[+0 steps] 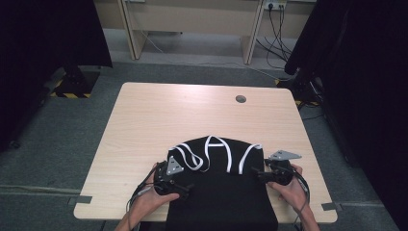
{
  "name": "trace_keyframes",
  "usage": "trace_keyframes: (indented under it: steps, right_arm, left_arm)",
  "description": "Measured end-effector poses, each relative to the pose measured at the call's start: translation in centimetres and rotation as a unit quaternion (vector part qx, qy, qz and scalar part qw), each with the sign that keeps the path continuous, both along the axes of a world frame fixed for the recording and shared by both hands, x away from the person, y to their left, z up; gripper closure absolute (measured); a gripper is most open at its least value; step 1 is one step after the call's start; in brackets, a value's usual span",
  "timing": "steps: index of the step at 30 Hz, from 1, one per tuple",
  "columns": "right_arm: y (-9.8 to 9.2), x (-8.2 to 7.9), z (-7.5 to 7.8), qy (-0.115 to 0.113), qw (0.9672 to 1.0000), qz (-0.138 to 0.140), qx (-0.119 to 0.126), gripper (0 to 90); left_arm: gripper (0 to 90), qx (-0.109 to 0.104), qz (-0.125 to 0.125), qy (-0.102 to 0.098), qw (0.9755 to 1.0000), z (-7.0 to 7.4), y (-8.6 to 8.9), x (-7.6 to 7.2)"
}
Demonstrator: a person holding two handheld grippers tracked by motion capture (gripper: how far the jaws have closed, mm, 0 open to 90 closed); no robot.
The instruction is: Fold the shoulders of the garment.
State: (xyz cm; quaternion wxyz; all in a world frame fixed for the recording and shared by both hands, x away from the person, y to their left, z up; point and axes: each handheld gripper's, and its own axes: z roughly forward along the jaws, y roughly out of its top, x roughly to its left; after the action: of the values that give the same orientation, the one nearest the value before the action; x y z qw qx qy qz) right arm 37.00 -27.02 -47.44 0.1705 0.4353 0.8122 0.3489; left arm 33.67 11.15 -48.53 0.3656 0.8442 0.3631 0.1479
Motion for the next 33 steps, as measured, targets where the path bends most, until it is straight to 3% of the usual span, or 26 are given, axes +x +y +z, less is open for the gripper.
trace_keyframes:
  steps: [8,25,33]
  right_arm:
    - [-0.2,0.0,-0.1,-0.007,0.9999,-0.013,-0.008,33.3]
    - [-1.5,2.9,-0.1,-0.01,0.9991,-0.04,-0.006,33.2]
    - [-1.7,3.5,-0.2,-0.012,0.9988,-0.048,-0.005,33.0]
  left_arm:
    - [0.0,0.0,-0.002,0.001,1.0,0.0,-0.1,0.3]
    - [0.0,-0.001,0.004,0.001,1.0,0.0,-1.2,3.8]
    - [0.0,-0.003,0.004,0.002,1.0,0.1,-1.3,4.7]
